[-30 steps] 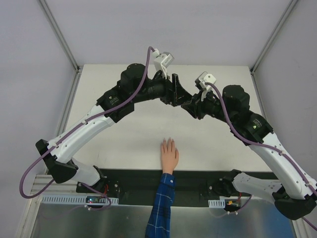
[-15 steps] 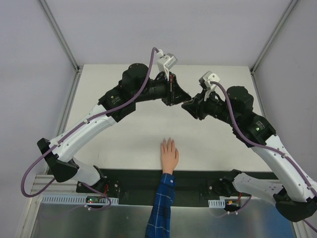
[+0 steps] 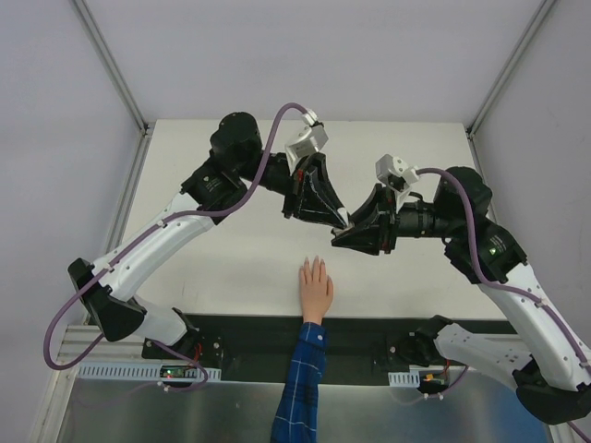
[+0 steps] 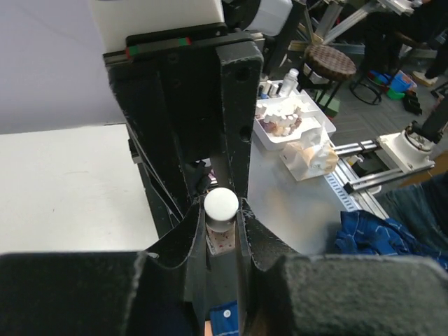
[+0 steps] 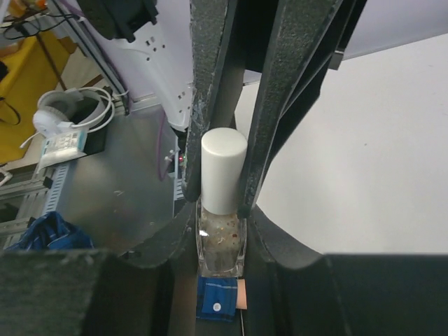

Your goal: Paint the nails

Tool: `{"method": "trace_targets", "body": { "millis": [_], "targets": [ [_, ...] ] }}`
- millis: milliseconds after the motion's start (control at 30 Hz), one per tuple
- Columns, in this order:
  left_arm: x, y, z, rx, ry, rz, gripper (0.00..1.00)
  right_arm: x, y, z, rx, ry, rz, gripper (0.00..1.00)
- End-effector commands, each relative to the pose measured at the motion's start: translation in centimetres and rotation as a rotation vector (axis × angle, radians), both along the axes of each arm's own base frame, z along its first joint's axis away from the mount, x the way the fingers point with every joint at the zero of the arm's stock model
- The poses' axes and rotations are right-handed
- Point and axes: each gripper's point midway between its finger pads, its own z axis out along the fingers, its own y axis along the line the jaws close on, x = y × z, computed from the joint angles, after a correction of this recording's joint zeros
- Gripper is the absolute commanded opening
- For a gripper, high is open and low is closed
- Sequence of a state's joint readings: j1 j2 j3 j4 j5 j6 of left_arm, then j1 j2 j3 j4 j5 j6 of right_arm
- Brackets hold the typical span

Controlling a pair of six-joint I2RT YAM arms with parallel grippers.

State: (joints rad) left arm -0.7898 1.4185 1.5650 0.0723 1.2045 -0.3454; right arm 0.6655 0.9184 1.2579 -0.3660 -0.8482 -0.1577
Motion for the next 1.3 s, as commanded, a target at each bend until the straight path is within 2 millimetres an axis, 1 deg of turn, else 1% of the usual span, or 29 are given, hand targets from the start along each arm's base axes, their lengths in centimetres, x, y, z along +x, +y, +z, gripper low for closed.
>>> {"method": "trace_targets", "body": {
  "millis": [0,33,67,100,133,167,233,267,300,333,367,400,433,467,500,533,567,600,633,667,700,733,800,833,900,1033,1100,1233,1267],
  "targets": [
    [-0.8,-0.2,-0.7,-0.003,-0.002,-0.066,0.0,-2.4,0.2,3.5,0.126,-0.155,0.151,0.0],
    [-0.8,-0.2,-0.4,-0.001,0.01,-0.057,0.0,-1.9,0.2,3.4,0.118,-0.152,0.13,0.0],
    [-0.6,-0.1,-0.2,-0.002,0.015,-0.043,0.06,-1.6,0.3,3.2,0.112,-0.156,0.116,0.0],
    [0.2,-0.2,-0.1,0.002,0.03,-0.004,0.17,-1.2,0.2,2.6,0.089,-0.156,0.101,0.0],
    [0.4,-0.1,0.1,0.008,0.05,0.011,0.26,-0.5,0.3,2.7,0.078,-0.163,0.067,0.0],
    [0.6,0.2,0.3,0.007,0.056,0.027,0.44,-0.2,0.3,2.4,0.065,-0.163,0.05,0.0],
    [1.7,0.7,0.5,0.016,0.093,0.084,0.58,1.2,0.2,1.5,0.027,-0.161,-0.015,0.0],
    [1.9,1.2,1.0,0.009,0.097,0.107,0.7,1.6,0.2,1.4,0.018,-0.161,-0.034,0.0],
    [2.3,1.4,1.1,0.009,0.108,0.137,0.74,2.0,0.2,1.1,0.005,-0.152,-0.055,0.0],
    [3.3,1.6,1.0,0.015,0.132,0.195,0.82,2.6,0.2,0.9,-0.005,-0.146,-0.081,0.0],
    [3.2,2.0,1.5,0.004,0.129,0.22,0.98,2.7,0.2,1.0,-0.007,-0.144,-0.091,0.0],
    [3.3,2.2,1.7,0.001,0.131,0.243,0.99,3.4,0.2,0.7,-0.02,-0.134,-0.122,0.0],
    [4.2,2.2,1.6,0.002,0.145,0.308,0.99,3.6,0.2,0.6,-0.025,-0.126,-0.135,0.0],
    [4.2,2.5,2.1,-0.008,0.145,0.34,0.99,3.9,0.1,0.7,-0.025,-0.125,-0.148,0.01],
    [4.6,2.6,2.1,-0.005,0.158,0.378,0.99,4.5,0.0,0.6,-0.034,-0.123,-0.184,0.0],
    [5.2,2.7,2.3,-0.006,0.17,0.431,0.99,4.9,-0.1,0.6,-0.036,-0.121,-0.208,0.0],
    [6.6,3.0,1.8,0.02,0.215,0.54,0.99,5.2,-0.2,0.6,-0.037,-0.116,-0.23,0.0],
    [7.5,3.2,1.5,0.038,0.258,0.609,0.95,5.9,-0.4,0.6,-0.044,-0.113,-0.271,0.0],
    [8.2,3.5,1.8,0.044,0.279,0.66,0.9,6.3,-0.4,0.6,-0.048,-0.108,-0.294,0.0],
    [9.0,3.7,1.1,0.077,0.319,0.722,0.85,6.7,-0.5,0.6,-0.051,-0.098,-0.317,0.0],
    [9.3,3.7,1.1,0.079,0.333,0.739,0.8,7.4,-0.7,0.5,-0.06,-0.092,-0.351,0.01],
    [9.4,3.8,1.1,0.079,0.339,0.748,0.73,7.6,-0.7,0.6,-0.06,-0.091,-0.367,0.0],
    [9.9,3.9,1.2,0.07,0.337,0.795,0.68,8.3,-0.7,0.6,-0.06,-0.085,-0.407,0.0],
    [10.2,3.9,1.0,0.072,0.338,0.811,0.64,8.5,-0.7,0.7,-0.058,-0.083,-0.418,0.01],
    [10.5,3.8,0.8,0.071,0.334,0.834,0.59,8.8,-0.6,0.9,-0.051,-0.086,-0.428,0.0],
    [10.7,3.2,0.9,0.07,0.314,0.848,0.57,9.2,-0.1,0.8,-0.055,-0.078,-0.438,0.01],
    [10.8,2.7,0.7,0.075,0.29,0.847,0.59,9.5,0.1,0.7,-0.06,-0.073,-0.444,0.01],
    [9.9,1.2,0.8,0.079,0.246,0.821,0.59,10.1,0.1,0.5,-0.07,-0.072,-0.475,0.0],
    [9.9,1.0,0.7,0.081,0.242,0.831,0.58,10.1,0.0,0.6,-0.066,-0.071,-0.484,0.0]
  ]
}}
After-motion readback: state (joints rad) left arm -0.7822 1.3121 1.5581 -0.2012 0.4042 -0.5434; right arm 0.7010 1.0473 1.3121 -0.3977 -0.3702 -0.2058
